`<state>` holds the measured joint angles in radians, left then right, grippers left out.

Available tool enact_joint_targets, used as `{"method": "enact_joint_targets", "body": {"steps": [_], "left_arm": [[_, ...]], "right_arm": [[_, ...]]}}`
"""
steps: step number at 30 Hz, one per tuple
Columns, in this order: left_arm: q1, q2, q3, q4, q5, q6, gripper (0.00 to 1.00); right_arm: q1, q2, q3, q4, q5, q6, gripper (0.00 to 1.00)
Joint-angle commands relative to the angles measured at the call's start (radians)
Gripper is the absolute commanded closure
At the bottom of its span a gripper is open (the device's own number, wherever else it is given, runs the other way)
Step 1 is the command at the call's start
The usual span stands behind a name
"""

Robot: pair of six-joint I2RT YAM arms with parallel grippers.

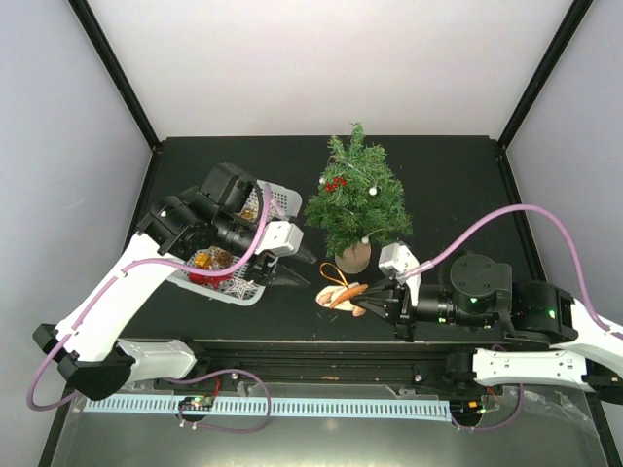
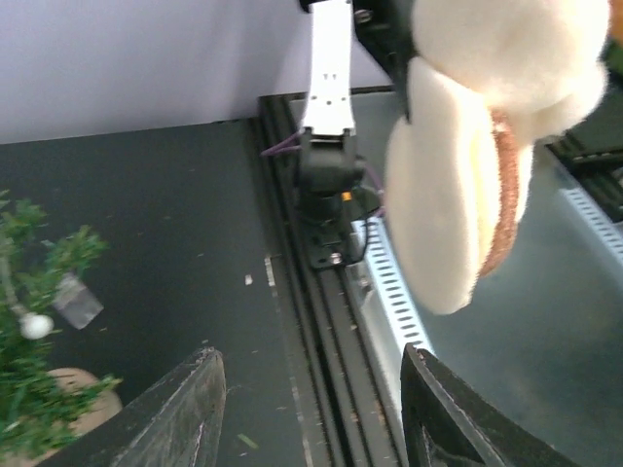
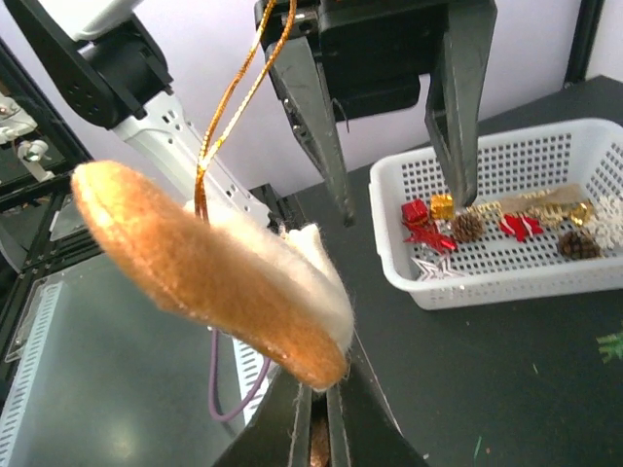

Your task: Decorate the small christmas tree

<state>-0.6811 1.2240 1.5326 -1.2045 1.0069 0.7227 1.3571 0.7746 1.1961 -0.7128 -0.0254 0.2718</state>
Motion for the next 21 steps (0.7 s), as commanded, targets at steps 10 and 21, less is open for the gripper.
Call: {"method": "enact_joint_targets", "body": {"steps": [10,21], "left_arm": [[0.08,0.013,-0.009,0.288,-0.354,-0.22,0.5],[0.514,0.095,-0.017,0.452,-0.125,-0.471,0.51]], "right_arm": [[-0.026,-0.076,0.002,-0.169,0.258,0.138,0.99],[-0.285,-0.024,0.034,-0.267,0.228,0.119,0.99]]}}
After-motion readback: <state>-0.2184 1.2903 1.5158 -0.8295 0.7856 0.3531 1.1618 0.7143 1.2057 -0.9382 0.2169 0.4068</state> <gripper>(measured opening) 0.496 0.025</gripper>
